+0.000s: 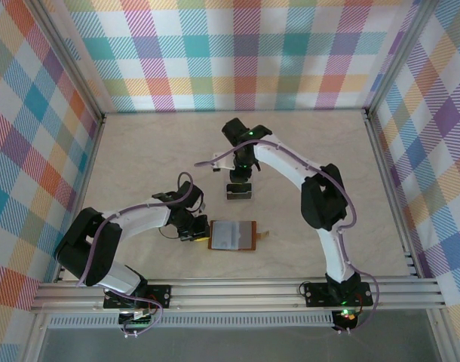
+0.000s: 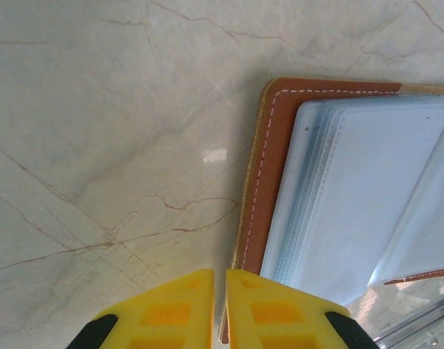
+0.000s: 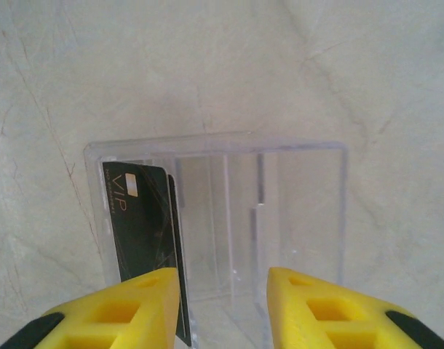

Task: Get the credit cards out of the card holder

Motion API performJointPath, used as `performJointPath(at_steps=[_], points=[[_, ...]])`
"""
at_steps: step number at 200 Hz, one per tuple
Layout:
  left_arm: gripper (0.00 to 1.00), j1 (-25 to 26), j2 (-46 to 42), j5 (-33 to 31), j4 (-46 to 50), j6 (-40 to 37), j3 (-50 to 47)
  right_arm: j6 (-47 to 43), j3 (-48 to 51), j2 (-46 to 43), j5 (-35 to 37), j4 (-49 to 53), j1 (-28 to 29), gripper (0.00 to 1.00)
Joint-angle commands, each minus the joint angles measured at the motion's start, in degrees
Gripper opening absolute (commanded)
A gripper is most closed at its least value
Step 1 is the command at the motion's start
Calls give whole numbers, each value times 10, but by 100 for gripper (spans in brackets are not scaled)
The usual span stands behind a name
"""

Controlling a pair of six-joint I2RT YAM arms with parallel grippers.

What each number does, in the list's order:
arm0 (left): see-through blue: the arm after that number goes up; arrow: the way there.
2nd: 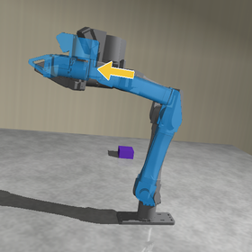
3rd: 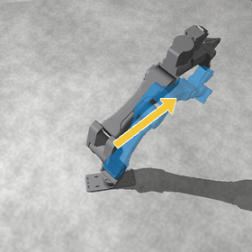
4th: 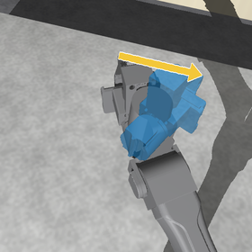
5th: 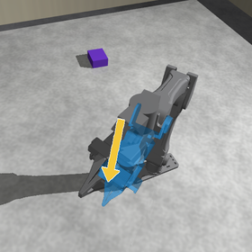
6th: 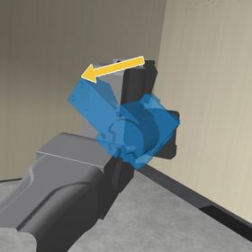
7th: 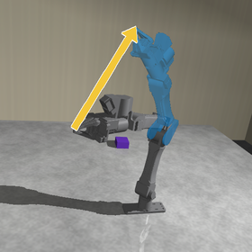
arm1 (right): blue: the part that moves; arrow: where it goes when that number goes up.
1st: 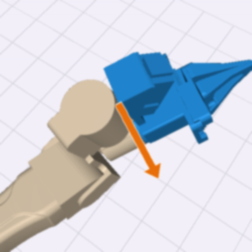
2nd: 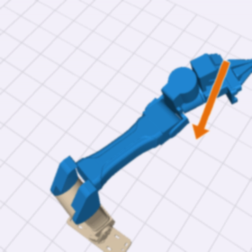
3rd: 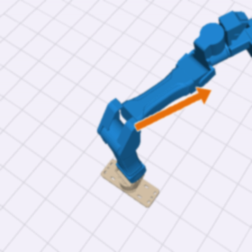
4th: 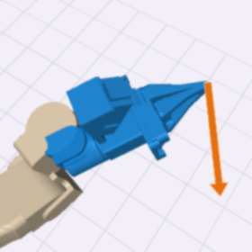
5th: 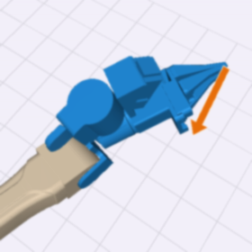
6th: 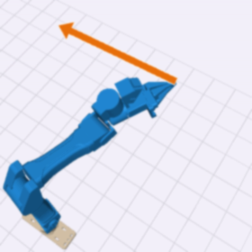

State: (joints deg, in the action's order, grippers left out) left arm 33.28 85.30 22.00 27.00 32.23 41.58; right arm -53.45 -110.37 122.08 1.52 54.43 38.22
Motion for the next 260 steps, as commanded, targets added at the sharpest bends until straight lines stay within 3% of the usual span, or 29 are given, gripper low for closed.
performJointPath(at_steps=[1,42,76,125,146,168,260], points=[[13,14,-7,3,14,16,-2,68,23,-67,-45,-61,-2,39],[13,35,-21,-8,2,50,-8,216,161,-180,-100,-207,-2,48],[13,35,-34,-22,25,51,13,359,244,-250,-99,-256,-2,48],[12,26,-18,-11,36,34,50,691,364,-331,-103,-316,-2,38],[11,22,4,1,38,16,59,824,373,-329,-161,-296,-1,28],[8,14,32,20,29,5,57,929,432,-335,-210,-342,8,25],[5,13,41,31,-15,18,1,1019,521,-296,-258,-361,54,21]])
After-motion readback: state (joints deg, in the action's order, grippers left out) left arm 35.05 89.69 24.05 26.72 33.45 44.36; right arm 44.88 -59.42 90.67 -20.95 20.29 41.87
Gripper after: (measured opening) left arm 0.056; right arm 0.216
